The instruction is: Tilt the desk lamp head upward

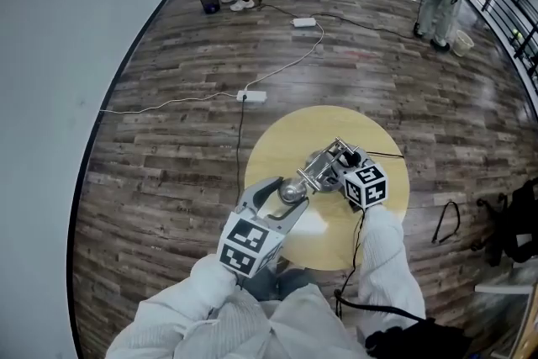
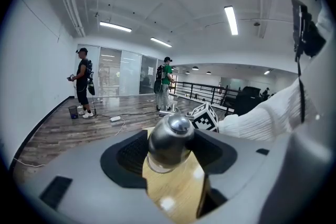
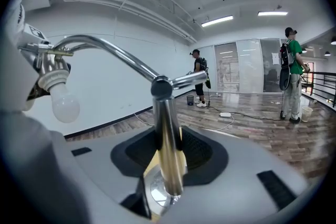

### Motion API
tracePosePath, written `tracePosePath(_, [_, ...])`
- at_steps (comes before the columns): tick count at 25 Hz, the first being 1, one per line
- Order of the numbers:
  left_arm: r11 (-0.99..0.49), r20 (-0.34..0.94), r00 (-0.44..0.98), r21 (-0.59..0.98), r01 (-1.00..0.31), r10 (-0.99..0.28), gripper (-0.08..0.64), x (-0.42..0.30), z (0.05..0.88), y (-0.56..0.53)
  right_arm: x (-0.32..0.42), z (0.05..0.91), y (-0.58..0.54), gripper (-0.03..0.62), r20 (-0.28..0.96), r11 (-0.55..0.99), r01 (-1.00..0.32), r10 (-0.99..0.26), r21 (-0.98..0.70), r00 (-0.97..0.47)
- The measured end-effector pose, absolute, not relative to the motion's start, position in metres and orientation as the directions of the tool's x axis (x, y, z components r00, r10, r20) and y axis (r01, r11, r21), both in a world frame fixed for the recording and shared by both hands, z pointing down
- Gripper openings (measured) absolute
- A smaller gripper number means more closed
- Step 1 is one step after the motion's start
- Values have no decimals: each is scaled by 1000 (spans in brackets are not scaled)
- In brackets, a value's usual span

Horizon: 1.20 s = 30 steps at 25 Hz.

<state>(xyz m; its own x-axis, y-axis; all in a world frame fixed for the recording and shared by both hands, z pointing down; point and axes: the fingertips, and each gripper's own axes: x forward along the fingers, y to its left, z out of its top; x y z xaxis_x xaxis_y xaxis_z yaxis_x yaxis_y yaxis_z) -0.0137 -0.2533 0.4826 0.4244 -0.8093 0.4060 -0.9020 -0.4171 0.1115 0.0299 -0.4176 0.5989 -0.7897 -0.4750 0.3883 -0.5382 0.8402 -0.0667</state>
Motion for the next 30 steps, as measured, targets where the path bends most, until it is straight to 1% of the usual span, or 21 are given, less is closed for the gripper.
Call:
tracePosePath(9, [-474,384,475,105,-874,-792,265,-4,429,-269,30,600,-417,147,399,841,-536,-470,-69,-788])
tracePosePath(17, [-504,364,483,40,-863,-796,264,9,387,-298,28,600,-417,146,410,843,-533,-462,-73,-787])
tracePosePath(30, [-591,402,551,30,-806,-731,262,43,343,-346,28,599,-416,146,410,849,-523,-451,-77,-792])
